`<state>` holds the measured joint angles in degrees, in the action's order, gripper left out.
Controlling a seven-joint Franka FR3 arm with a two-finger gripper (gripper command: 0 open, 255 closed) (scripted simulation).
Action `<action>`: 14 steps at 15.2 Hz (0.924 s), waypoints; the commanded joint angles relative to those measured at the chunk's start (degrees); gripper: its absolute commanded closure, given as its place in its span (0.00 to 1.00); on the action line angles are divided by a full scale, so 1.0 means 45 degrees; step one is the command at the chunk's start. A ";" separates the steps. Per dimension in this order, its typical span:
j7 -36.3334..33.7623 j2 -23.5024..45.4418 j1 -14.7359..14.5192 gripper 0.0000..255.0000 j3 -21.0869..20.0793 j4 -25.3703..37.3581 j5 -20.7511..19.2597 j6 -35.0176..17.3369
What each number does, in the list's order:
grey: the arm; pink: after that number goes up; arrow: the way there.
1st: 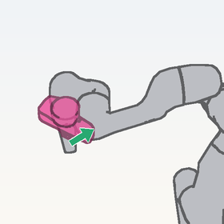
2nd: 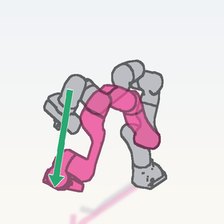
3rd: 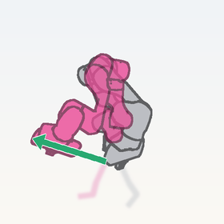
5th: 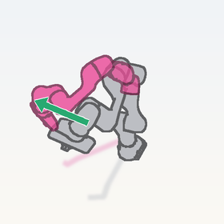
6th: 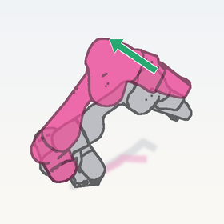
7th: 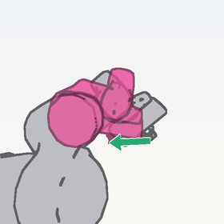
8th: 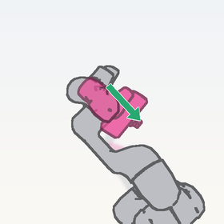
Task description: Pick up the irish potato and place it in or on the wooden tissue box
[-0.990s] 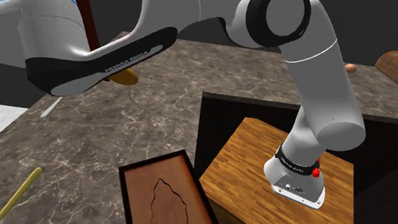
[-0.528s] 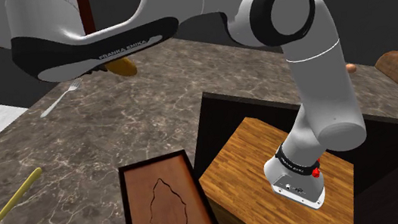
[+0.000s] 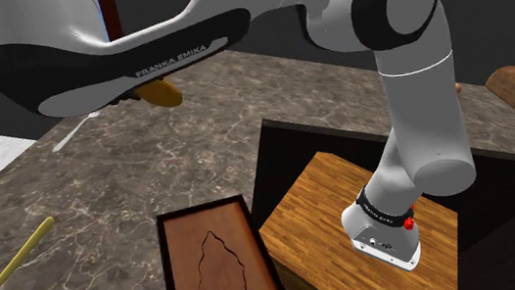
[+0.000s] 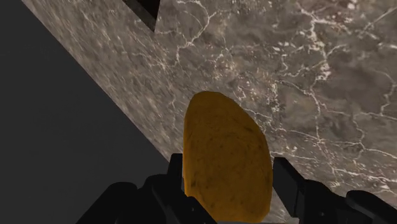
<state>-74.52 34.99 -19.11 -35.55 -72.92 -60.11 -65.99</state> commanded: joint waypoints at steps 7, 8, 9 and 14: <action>-0.2067 -0.1023 -0.0793 1.00 -0.0896 -0.1620 0.1477 0.0889; -0.2314 -0.1084 -0.0941 1.00 -0.0996 -0.1710 0.1651 0.1028; -0.2561 -0.1133 -0.1098 1.00 -0.1093 -0.1780 0.1823 0.1170; -0.3817 -0.1182 -0.2015 1.00 -0.1532 -0.1849 0.2649 0.1936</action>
<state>-90.26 29.93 -27.56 -41.98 -80.61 -49.18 -57.70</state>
